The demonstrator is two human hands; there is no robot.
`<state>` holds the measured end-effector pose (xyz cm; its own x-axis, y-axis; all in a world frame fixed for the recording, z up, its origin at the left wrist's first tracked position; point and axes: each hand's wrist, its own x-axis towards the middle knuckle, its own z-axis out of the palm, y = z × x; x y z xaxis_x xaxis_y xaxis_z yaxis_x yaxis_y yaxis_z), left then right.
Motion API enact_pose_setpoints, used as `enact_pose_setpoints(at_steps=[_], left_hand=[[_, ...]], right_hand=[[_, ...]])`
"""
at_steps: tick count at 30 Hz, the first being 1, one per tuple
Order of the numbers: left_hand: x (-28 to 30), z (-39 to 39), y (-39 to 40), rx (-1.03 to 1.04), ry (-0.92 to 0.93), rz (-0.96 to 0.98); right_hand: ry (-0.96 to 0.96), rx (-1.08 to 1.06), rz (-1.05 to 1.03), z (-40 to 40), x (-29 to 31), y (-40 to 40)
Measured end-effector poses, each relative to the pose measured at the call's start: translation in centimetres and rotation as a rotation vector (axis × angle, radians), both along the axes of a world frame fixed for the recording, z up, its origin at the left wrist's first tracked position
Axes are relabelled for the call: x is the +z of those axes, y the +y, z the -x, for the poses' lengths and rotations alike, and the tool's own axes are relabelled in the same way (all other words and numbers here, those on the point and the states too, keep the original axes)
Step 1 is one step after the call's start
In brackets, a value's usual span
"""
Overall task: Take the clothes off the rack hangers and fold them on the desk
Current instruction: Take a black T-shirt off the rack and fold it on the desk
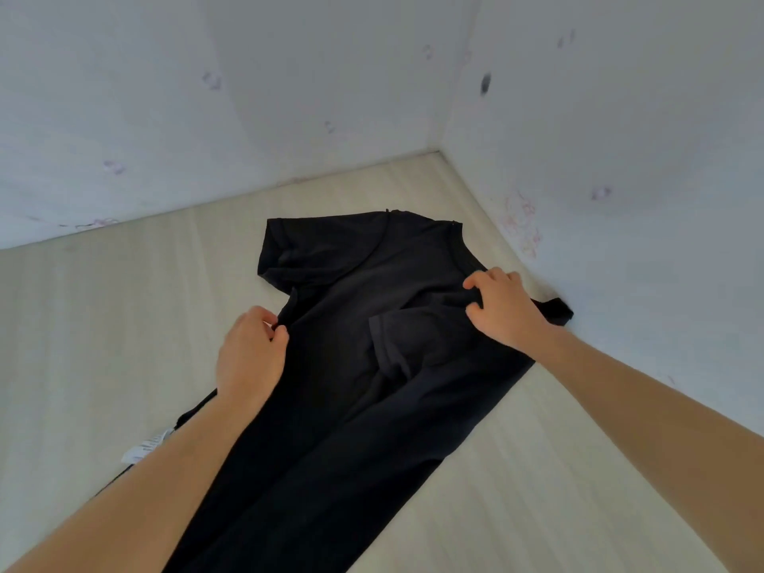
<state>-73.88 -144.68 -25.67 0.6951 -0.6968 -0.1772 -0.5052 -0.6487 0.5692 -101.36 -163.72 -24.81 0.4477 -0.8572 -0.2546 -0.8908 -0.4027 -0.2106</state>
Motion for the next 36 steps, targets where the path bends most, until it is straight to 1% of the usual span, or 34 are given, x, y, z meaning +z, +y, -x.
enact_pose_setpoints(at_steps=[3,6,9,11,14,17,20,22,23,24,26,27,28,30,32,34,36], left_hand=[[-1.2,-1.6,-1.7,0.016,0.003,-0.061],[-2.1,-1.8,-2.9,0.046,0.02,-0.04],[-2.7,-1.8,-3.8,-0.009,-0.006,-0.048],[-3.0,-2.1,-4.3,-0.018,0.009,-0.024],[-3.2,-3.1,-4.6,-0.002,0.045,0.054],[-3.1,-4.1,-4.9,-0.006,0.06,0.116],[-3.4,-5.1,-5.2,-0.039,0.059,0.095],[-3.2,-5.8,-5.5,-0.056,0.033,0.068],[-3.0,-6.2,-5.7,-0.047,-0.004,0.074],[-2.6,-6.6,-5.9,-0.02,-0.065,0.103],[-2.1,-7.3,-6.2,0.054,-0.169,0.21],[-2.1,-7.5,-6.3,0.068,-0.179,0.248],[-2.2,-7.7,-6.4,0.062,-0.156,0.26],[-2.6,-7.8,-6.5,0.027,-0.071,0.264],[-2.4,-7.8,-6.4,-0.009,-0.046,0.3],[-1.6,-7.5,-6.0,-0.055,-0.084,0.337],[-0.5,-6.7,-5.2,-0.096,-0.133,0.393]], right_hand=[[-0.107,0.019,-0.007,-4.2,0.0,-2.6],[-0.153,0.057,-0.045,-8.9,0.2,-4.9],[-0.194,0.102,-0.08,-12.9,-0.1,-6.6],[-0.205,0.159,-0.074,-15.6,-0.6,-7.5],[-0.191,0.234,-0.104,-18.6,-1.8,-8.8],[-0.153,0.218,-0.149,-20.4,-3.2,-9.7],[-0.084,0.183,-0.13,-20.7,-3.9,-10.0],[-0.085,0.204,-0.102,-20.8,-3.9,-10.3],[-0.134,0.2,-0.082,-20.7,-3.5,-10.5],[-0.223,0.181,-0.052,-20.6,-3.2,-10.8],[-0.465,0.079,-0.005,-20.2,-1.9,-10.9],[-0.546,0.053,0.023,-19.7,-1.3,-10.8],[-0.575,0.062,0.031,-19.2,-0.8,-10.3],[-0.531,0.105,0.023,-17.7,-0.5,-9.2],[-0.538,0.076,-0.009,-16.3,-0.4,-8.6],[-0.62,-0.014,-0.029,-15.2,0.0,-8.3],[-0.756,-0.091,-0.041,-13.7,0.6,-7.7]])
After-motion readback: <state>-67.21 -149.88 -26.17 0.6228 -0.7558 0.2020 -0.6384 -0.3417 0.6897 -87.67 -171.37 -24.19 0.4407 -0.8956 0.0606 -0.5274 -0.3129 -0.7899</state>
